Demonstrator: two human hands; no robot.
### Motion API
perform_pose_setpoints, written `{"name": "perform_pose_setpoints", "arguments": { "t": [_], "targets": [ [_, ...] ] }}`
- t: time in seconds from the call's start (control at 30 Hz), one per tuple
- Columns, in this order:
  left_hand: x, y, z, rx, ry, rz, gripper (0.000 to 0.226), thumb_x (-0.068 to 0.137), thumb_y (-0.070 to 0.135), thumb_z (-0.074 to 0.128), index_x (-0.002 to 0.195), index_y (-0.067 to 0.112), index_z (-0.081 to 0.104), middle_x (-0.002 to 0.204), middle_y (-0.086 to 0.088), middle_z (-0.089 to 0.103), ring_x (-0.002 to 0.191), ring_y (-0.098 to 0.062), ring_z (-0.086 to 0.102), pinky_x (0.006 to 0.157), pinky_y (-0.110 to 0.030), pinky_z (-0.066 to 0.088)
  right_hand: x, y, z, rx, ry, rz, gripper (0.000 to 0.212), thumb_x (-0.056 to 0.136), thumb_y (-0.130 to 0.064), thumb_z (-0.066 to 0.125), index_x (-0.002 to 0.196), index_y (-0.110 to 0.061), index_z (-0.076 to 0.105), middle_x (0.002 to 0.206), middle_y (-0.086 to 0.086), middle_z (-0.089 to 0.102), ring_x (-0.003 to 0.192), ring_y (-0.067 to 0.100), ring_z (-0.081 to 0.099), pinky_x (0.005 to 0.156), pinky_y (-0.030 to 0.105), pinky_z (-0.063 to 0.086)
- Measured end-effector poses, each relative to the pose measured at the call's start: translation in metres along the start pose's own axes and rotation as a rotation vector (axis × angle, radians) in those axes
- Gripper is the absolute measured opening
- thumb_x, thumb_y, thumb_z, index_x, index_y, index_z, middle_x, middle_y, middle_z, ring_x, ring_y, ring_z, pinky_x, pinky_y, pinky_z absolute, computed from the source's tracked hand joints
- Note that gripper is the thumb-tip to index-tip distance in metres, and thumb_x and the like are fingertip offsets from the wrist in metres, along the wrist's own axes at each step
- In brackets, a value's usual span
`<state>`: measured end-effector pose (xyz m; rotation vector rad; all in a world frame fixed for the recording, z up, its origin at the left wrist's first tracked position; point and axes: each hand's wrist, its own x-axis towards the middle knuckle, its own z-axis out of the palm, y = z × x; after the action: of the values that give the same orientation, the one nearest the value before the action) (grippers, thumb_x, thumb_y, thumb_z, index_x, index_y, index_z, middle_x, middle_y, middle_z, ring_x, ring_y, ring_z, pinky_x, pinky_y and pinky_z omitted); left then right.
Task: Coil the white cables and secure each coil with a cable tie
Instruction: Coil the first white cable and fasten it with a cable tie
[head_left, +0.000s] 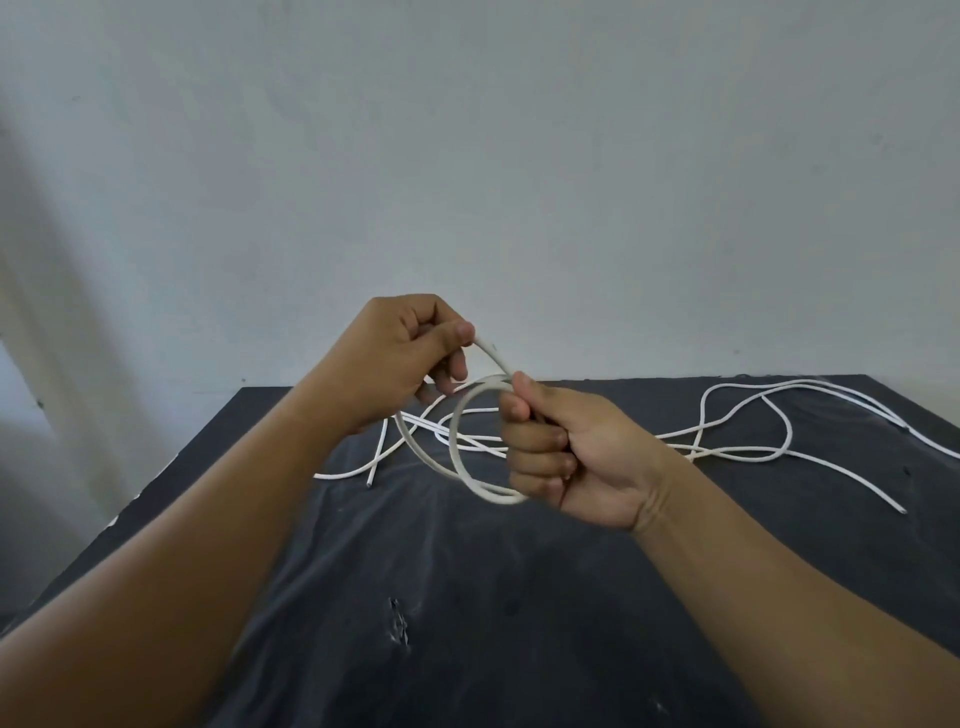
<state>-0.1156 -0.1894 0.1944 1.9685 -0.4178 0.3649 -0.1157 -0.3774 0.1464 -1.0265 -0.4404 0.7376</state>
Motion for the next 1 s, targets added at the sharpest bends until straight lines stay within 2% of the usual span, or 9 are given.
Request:
{"name": "perform_pose_setpoints", "arguments": {
  "t": [0.1, 0.2, 0.33, 0.43, 0.57, 0.67, 0.77, 0.87, 1.0],
  "targets": [
    [0.000, -0.012, 0.000, -0.051, -0.027, -0.050, 0.020, 0.095, 0.020, 0.055, 0.084, 0.009, 0.067, 0.049, 0.003, 0.046, 0.043, -0.012, 0.033, 0.041, -0.023, 0.029, 0.000, -0.006, 0.003, 0.056, 0.102, -0.039, 0.037, 0.087, -0.047, 0.049, 0.060, -0.021, 0.045, 0.045, -0.010, 0.022, 0.040, 0.008, 0.010, 0.041, 0.022, 0.012],
    [-0.004, -0.031, 0.005, -0.183, -0.014, -0.106, 0.022, 0.097, 0.022, 0.052, 0.084, 0.015, 0.069, 0.050, 0.006, 0.034, 0.048, -0.012, 0.026, 0.044, -0.022, 0.023, 0.003, -0.017, 0.000, 0.154, 0.195, -0.147, 0.038, 0.090, -0.040, 0.049, 0.058, -0.022, 0.041, 0.042, -0.009, 0.020, 0.033, 0.007, 0.016, 0.038, 0.022, 0.012],
    [-0.011, -0.051, 0.001, -0.145, 0.031, -0.168, 0.018, 0.096, 0.018, 0.053, 0.087, 0.025, 0.066, 0.053, 0.004, 0.039, 0.048, -0.012, 0.028, 0.046, -0.023, 0.027, 0.001, -0.031, -0.013, 0.283, 0.350, -0.279, 0.040, 0.096, -0.033, 0.044, 0.057, -0.022, 0.040, 0.043, -0.008, 0.019, 0.032, 0.008, 0.017, 0.036, 0.022, 0.014],
    [-0.018, -0.065, -0.001, 0.022, 0.045, -0.120, 0.016, 0.096, 0.020, 0.052, 0.088, 0.030, 0.062, 0.061, -0.005, 0.040, 0.050, -0.014, 0.030, 0.050, -0.027, 0.028, -0.001, -0.043, -0.024, 0.364, 0.430, -0.378, 0.039, 0.096, -0.031, 0.043, 0.058, -0.021, 0.039, 0.043, -0.008, 0.019, 0.032, 0.009, 0.016, 0.035, 0.021, 0.014],
    [-0.029, -0.085, -0.001, 0.239, 0.109, -0.080, 0.011, 0.096, 0.022, 0.051, 0.089, 0.029, 0.058, 0.055, 0.011, 0.047, 0.049, -0.007, 0.036, 0.055, -0.030, 0.035, -0.005, -0.052, -0.033, 0.486, 0.466, -0.471, 0.038, 0.096, -0.027, 0.043, 0.058, -0.020, 0.038, 0.042, -0.008, 0.019, 0.031, 0.009, 0.016, 0.033, 0.020, 0.015],
    [-0.040, -0.097, -0.002, 0.293, 0.093, -0.063, 0.018, 0.096, 0.022, 0.051, 0.086, 0.036, 0.059, 0.057, 0.010, 0.048, 0.050, -0.005, 0.037, 0.057, -0.028, 0.037, -0.010, -0.054, -0.039, 0.557, 0.500, -0.533, 0.039, 0.097, -0.026, 0.040, 0.059, -0.019, 0.038, 0.043, -0.008, 0.019, 0.031, 0.009, 0.017, 0.033, 0.020, 0.016],
    [-0.045, -0.092, 0.003, 0.420, 0.025, -0.027, 0.016, 0.093, 0.019, 0.055, 0.099, 0.031, 0.064, 0.055, 0.008, 0.050, 0.052, -0.006, 0.045, 0.055, -0.016, 0.036, -0.010, -0.049, -0.046, 0.529, 0.578, -0.561, 0.038, 0.098, -0.027, 0.040, 0.061, -0.019, 0.039, 0.047, -0.007, 0.019, 0.035, 0.011, 0.016, 0.035, 0.021, 0.017],
    [-0.043, -0.079, 0.011, 0.538, -0.023, 0.089, 0.018, 0.090, 0.015, 0.059, 0.101, 0.027, 0.068, 0.070, 0.006, 0.058, 0.068, -0.005, 0.053, 0.061, -0.013, 0.037, -0.004, -0.040, -0.048, 0.370, 0.631, -0.533, 0.037, 0.097, -0.031, 0.044, 0.063, -0.018, 0.042, 0.049, -0.005, 0.021, 0.039, 0.012, 0.016, 0.038, 0.024, 0.021],
    [-0.038, -0.061, 0.027, 0.601, -0.159, 0.286, 0.025, 0.087, 0.021, 0.050, 0.101, 0.024, 0.071, 0.074, 0.014, 0.048, 0.074, 0.001, 0.050, 0.069, -0.007, 0.033, 0.008, -0.029, -0.040, 0.166, 0.632, -0.468, 0.031, 0.094, -0.023, 0.044, 0.064, -0.017, 0.044, 0.049, -0.004, 0.025, 0.040, 0.012, 0.019, 0.045, 0.024, 0.024]
  ]
}}
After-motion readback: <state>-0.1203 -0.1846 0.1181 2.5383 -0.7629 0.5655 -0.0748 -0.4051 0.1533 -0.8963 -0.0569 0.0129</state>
